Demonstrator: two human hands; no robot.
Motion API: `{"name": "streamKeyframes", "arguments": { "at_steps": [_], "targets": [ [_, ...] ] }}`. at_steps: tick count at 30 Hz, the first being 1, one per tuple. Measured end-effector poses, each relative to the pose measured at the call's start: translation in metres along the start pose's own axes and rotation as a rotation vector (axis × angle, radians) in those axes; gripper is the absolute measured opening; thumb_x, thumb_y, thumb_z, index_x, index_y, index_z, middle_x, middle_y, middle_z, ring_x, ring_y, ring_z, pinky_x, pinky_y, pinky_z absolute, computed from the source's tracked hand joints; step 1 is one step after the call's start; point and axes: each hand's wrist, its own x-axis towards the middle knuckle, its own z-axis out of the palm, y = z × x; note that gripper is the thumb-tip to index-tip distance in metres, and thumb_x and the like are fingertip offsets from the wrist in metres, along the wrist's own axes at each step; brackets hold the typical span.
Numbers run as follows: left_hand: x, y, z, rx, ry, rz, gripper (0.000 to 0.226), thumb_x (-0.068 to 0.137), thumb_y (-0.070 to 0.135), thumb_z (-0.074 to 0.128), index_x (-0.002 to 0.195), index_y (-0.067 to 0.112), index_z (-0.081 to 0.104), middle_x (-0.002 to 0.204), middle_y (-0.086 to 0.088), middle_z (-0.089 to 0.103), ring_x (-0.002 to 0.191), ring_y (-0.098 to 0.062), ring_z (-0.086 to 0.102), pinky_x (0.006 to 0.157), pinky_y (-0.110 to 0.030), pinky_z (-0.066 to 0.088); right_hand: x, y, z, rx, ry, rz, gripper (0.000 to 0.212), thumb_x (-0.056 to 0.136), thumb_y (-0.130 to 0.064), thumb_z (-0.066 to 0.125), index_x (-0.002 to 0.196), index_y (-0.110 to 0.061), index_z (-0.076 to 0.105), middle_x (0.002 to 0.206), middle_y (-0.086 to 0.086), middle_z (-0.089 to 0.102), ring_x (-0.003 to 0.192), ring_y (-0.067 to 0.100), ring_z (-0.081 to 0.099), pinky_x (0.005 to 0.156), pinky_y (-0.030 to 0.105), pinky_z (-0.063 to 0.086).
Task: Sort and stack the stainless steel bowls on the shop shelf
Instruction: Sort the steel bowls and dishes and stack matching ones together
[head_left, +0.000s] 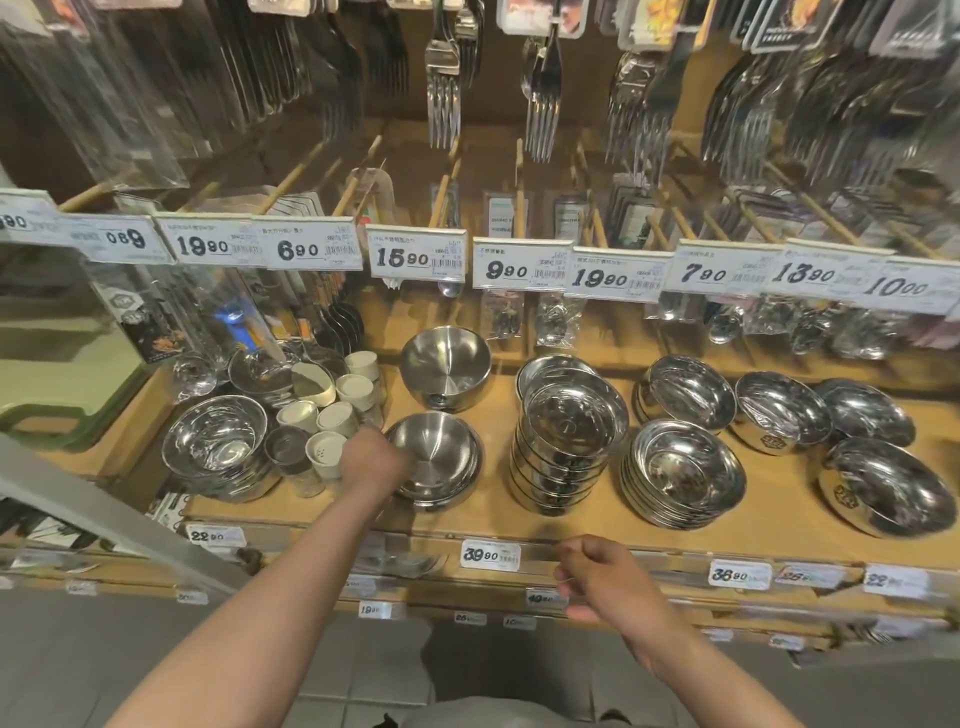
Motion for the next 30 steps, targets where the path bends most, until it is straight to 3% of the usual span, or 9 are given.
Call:
{"name": "streamKeyframes", "arguments": {
  "at_steps": [4,8,10,12,14,16,19,25,30],
  "targets": [
    [-0.006,-0.008,-0.036,-0.272,-0.031,-0.059,0.031,0.069,0.023,0.086,0.088,0.015,0.063,0.088,-0.008,0.07,0.079,-0.029,0.07,0.077,-0.046,0.062,0.008,-0.004,0.01,-0.017,-0.053,-0.016,0.019,0.1,-0.017,0.054,0.098,-0.019,0.073,0.071,-0.007,0.068,0.064,0.004,0.065,0.059,0.021,0.056],
    [-0.013,-0.024,-0.081,-0.508,-0.051,-0.118,0.021,0.076,-0.003,0.07,0.093,0.009,0.067,0.095,-0.022,0.074,0.079,-0.039,0.074,0.078,-0.054,0.062,0.024,-0.016,0.04,-0.09,-0.15,-0.051,0.023,0.1,-0.02,0.055,0.119,-0.02,0.068,0.103,0.0,0.067,0.083,0.012,0.066,0.066,0.024,0.058],
    [-0.02,-0.032,-0.099,-0.58,-0.064,-0.126,0.021,0.079,-0.007,0.066,0.094,0.007,0.066,0.098,-0.022,0.073,0.076,-0.035,0.075,0.071,-0.044,0.064,0.036,-0.029,0.061,-0.163,-0.152,-0.116,0.031,0.1,-0.022,0.055,0.131,-0.02,0.059,0.115,-0.004,0.064,0.087,0.012,0.066,0.07,0.026,0.06],
    [-0.029,-0.04,-0.112,-0.624,-0.059,-0.13,0.022,0.08,-0.007,0.067,0.094,0.009,0.066,0.097,-0.016,0.072,0.069,-0.026,0.076,0.059,-0.031,0.062,0.052,-0.044,0.083,-0.314,-0.078,-0.22,0.029,0.1,-0.028,0.054,0.128,-0.019,0.055,0.1,-0.008,0.065,0.08,0.011,0.066,0.064,0.021,0.054],
    [-0.038,-0.05,-0.12,-0.649,-0.047,-0.129,0.023,0.082,-0.006,0.067,0.096,0.012,0.066,0.097,-0.011,0.071,0.065,-0.02,0.076,0.054,-0.025,0.059,0.07,-0.056,0.104,-0.45,0.027,-0.249,0.037,0.102,-0.034,0.051,0.119,-0.002,0.06,0.092,-0.002,0.067,0.077,0.017,0.067,0.058,0.02,0.044],
    [-0.046,-0.061,-0.123,-0.655,-0.035,-0.134,0.024,0.084,-0.005,0.067,0.1,0.012,0.065,0.099,-0.01,0.07,0.065,-0.018,0.076,0.054,-0.023,0.058,0.085,-0.061,0.123,-0.439,0.066,-0.164,0.052,0.103,-0.039,0.049,0.123,0.009,0.058,0.099,0.013,0.07,0.088,0.028,0.071,0.069,0.028,0.05],
    [-0.054,-0.077,-0.123,-0.647,-0.014,-0.15,0.025,0.081,-0.007,0.067,0.098,0.011,0.064,0.094,-0.011,0.068,0.061,-0.019,0.075,0.055,-0.024,0.059,0.1,-0.063,0.139,-0.227,0.089,-0.002,0.061,0.101,-0.039,0.057,0.134,0.01,0.043,0.102,0.015,0.062,0.091,0.033,0.07,0.083,0.046,0.06],
    [-0.055,-0.095,-0.117,-0.643,-0.033,-0.18,0.029,0.079,-0.007,0.068,0.094,0.017,0.066,0.091,-0.01,0.072,0.069,-0.021,0.077,0.059,-0.027,0.061,0.111,-0.062,0.133,-0.039,-0.002,0.106,0.031,0.094,-0.009,0.061,0.121,0.008,0.057,0.076,0.008,0.057,0.061,0.022,0.061,0.068,0.043,0.061],
    [-0.046,-0.096,-0.115,-0.631,-0.037,-0.203,0.028,0.083,-0.003,0.066,0.099,0.02,0.064,0.099,-0.008,0.069,0.069,-0.018,0.077,0.057,-0.025,0.06,0.111,-0.075,0.133,-0.145,0.096,0.152,0.026,0.097,-0.019,0.062,0.105,0.007,0.062,0.101,0.02,0.069,0.077,0.026,0.061,0.07,0.035,0.052]
  ]
}}
